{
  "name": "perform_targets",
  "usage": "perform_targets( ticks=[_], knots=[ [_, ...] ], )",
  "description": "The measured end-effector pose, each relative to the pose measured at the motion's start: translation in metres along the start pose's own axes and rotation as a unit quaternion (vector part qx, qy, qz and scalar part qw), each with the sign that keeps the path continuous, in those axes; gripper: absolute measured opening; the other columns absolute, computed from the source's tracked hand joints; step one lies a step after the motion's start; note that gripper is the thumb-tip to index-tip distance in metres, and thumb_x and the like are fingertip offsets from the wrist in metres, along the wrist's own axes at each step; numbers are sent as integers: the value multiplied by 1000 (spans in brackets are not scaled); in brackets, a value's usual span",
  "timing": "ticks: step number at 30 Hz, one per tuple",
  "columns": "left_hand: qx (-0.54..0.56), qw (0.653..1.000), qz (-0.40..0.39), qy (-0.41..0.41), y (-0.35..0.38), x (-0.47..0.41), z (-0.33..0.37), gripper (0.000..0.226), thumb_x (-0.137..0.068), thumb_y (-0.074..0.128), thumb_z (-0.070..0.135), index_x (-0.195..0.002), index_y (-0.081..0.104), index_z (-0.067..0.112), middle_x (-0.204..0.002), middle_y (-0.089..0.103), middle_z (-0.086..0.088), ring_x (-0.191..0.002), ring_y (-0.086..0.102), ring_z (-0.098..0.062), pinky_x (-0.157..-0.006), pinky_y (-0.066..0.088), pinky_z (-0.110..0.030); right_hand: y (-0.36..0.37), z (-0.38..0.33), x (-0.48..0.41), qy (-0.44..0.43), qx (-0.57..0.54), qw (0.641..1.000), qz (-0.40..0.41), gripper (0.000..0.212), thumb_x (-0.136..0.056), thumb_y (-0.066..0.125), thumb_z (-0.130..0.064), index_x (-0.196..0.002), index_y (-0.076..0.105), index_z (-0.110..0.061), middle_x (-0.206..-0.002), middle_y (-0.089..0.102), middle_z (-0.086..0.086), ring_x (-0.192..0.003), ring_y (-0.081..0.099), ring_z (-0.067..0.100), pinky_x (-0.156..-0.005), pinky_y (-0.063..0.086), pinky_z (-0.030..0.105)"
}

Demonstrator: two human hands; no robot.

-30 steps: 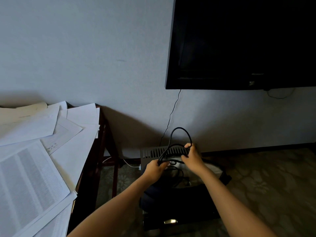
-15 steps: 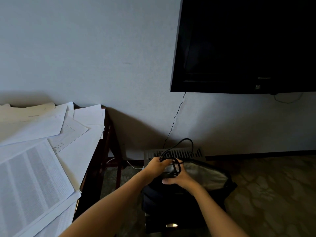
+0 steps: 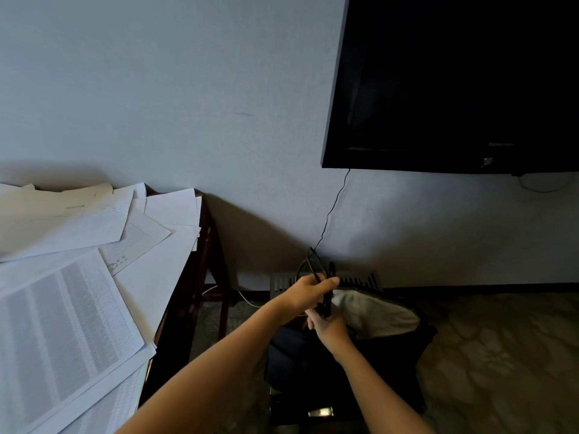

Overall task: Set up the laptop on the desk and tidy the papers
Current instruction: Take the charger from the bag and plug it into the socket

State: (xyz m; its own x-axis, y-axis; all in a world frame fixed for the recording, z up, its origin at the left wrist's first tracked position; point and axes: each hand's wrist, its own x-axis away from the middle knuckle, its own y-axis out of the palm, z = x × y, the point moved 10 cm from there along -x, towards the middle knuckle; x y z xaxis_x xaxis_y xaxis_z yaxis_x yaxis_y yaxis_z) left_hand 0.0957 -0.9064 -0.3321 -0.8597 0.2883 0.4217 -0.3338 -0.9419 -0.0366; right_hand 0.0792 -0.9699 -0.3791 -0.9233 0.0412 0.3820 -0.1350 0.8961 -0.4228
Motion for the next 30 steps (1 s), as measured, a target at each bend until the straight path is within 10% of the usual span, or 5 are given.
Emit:
perform_targets(
  ticks=[7,11,16,30],
  knots=[
    [-168,959,226,36,-74,24,-33,13,-94,53,24,-85,60,19,-82,61,1,-81,56,-14,-73,45,-27,-34,19,-15,101,-180,975,80,22,-93,55,-20,-73,56,-10,-59,51,1,-55,48,13,-50,36,24],
    [-410,905,70,-88,-70,14,-105,38,-99,35,41,-135,43,34,-139,38,0,-131,34,-28,-109,29,-42,-57,7,-33,104,-204,968,105,34,-92,56,-22,-61,49,-13,-55,46,2,-49,40,14,-48,29,24],
    [-332,938,49,-87,-61,0,-106,37,-101,33,35,-123,52,12,-118,52,-14,-124,38,-27,-98,34,-29,-66,-26,-40,108,-241,959,101,35,-92,54,-25,-60,45,-14,-53,40,1,-47,32,14,-48,22,26],
    [-347,928,92,-95,-73,-50,-80,41,-99,41,19,-138,33,10,-139,29,-20,-116,47,-40,-97,40,-36,-116,-146,-54,-54,-255,960,104,33,-90,50,-25,-59,42,-18,-53,35,-2,-50,30,12,-49,23,24]
  ],
)
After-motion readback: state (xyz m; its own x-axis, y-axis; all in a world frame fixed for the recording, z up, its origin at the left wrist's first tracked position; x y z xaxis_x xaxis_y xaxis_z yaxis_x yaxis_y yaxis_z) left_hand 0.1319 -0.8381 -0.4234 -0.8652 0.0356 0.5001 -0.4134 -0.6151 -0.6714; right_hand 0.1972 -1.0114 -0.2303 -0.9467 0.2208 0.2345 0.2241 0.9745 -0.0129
